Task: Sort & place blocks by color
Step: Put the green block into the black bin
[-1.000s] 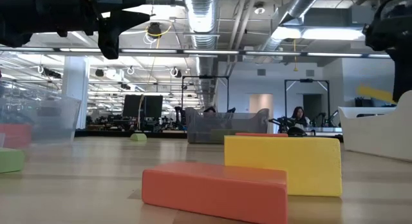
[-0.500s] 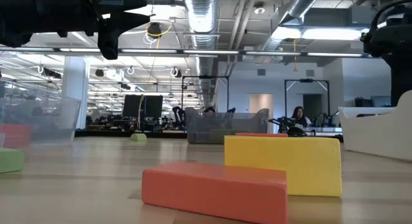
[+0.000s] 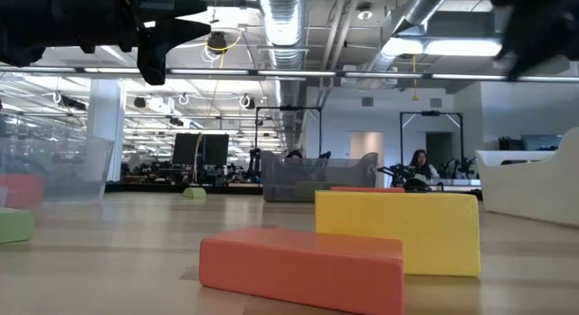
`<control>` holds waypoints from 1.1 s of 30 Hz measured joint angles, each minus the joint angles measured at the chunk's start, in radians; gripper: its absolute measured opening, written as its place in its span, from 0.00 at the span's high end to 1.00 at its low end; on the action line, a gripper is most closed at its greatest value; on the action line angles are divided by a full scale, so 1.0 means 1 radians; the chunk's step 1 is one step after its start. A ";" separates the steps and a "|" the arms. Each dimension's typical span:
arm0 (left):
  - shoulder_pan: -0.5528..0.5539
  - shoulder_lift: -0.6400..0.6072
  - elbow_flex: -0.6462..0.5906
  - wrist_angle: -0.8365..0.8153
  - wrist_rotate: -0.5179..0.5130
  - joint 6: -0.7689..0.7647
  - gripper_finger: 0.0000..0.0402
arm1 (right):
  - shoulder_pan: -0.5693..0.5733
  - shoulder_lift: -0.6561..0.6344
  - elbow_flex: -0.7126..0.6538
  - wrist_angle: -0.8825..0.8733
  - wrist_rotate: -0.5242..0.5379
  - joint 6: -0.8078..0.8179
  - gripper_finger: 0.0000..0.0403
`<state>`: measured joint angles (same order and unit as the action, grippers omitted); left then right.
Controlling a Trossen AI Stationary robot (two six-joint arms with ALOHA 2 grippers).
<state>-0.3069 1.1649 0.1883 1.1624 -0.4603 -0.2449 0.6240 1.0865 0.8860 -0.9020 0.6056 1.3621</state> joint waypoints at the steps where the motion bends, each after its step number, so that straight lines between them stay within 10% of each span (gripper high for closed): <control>1: 0.000 0.000 0.000 0.000 0.000 -0.001 0.65 | 0.004 0.008 0.000 0.079 0.069 -0.086 0.48; 8: 0.000 0.000 0.000 0.001 0.006 -0.005 0.65 | -0.026 0.117 -0.007 0.464 0.176 -0.487 0.50; 33: 0.000 0.000 0.000 -0.005 0.009 -0.004 0.66 | -0.157 0.603 -0.008 0.666 0.018 -0.444 0.57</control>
<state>-0.3069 1.1652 0.1883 1.1575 -0.4515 -0.2493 0.4665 1.6891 0.8776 -0.2364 0.6239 0.9184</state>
